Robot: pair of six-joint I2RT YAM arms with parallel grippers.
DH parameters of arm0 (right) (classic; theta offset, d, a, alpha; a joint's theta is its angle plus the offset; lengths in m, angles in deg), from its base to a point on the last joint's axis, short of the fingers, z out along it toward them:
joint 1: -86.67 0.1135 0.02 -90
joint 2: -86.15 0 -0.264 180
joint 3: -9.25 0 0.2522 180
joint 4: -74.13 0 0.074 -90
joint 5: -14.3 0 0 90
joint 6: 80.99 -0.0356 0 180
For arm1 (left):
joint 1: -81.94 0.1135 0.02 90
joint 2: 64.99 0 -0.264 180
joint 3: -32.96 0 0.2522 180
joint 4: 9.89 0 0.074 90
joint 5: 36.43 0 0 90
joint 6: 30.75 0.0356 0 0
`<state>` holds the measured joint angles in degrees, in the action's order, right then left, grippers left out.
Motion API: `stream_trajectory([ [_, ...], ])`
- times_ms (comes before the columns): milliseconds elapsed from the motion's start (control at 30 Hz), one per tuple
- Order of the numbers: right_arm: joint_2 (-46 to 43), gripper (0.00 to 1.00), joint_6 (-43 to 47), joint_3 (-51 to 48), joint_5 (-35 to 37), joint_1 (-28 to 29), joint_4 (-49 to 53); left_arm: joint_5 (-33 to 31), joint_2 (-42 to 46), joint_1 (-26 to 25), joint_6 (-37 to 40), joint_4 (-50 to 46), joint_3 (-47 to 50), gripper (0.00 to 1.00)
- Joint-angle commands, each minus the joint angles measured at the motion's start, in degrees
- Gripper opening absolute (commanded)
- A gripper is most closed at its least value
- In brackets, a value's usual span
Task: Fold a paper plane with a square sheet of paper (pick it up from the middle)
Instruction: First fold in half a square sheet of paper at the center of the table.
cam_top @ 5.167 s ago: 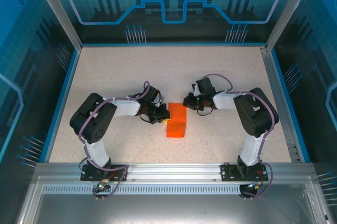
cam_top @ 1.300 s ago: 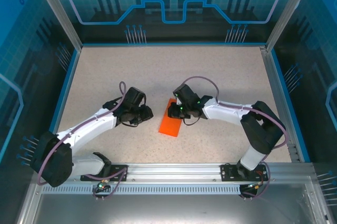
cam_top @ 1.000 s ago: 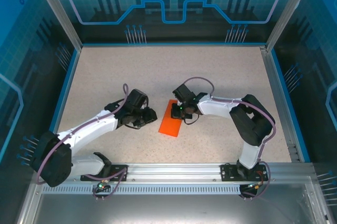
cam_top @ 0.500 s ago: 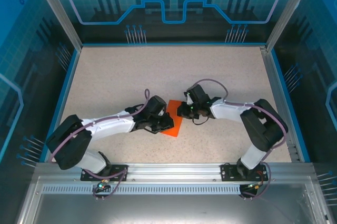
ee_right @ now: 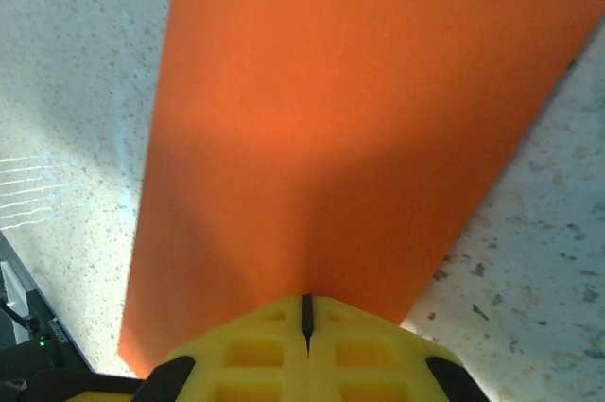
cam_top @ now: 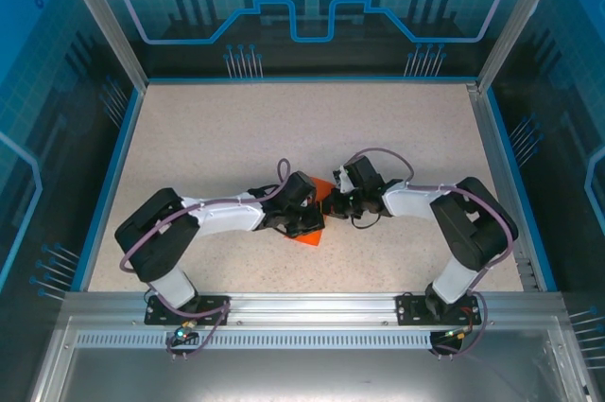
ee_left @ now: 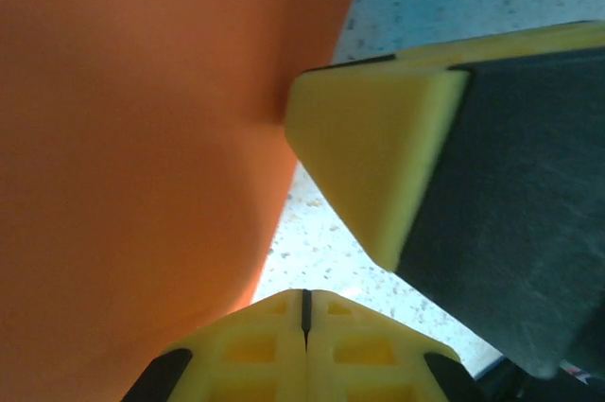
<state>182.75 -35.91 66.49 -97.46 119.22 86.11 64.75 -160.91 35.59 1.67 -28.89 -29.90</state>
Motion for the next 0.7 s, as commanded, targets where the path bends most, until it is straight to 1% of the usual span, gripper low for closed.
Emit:
stream_trajectory([
  [0, 1.5, 0.00, 1.2, 1.1, -2.0, -0.8, 0.3, -0.8, -1.6, -0.3, -1.7, 0.7, -1.0, 0.00],
  [367, 4.9, 0.00, 1.6, 2.3, -1.5, -1.0, 1.5, -2.1, -2.4, -0.3, -1.3, -0.6, -0.7, 0.00],
  [567, 5.8, 0.00, 1.7, 2.7, -1.6, -0.9, 1.7, -0.8, -2.2, -0.4, -0.7, 2.5, -0.6, 0.00],
  [667, 5.5, 0.00, 1.7, 2.7, -1.5, -0.9, 1.9, -1.3, -2.5, -0.3, -0.4, 2.5, -0.7, 0.00],
])
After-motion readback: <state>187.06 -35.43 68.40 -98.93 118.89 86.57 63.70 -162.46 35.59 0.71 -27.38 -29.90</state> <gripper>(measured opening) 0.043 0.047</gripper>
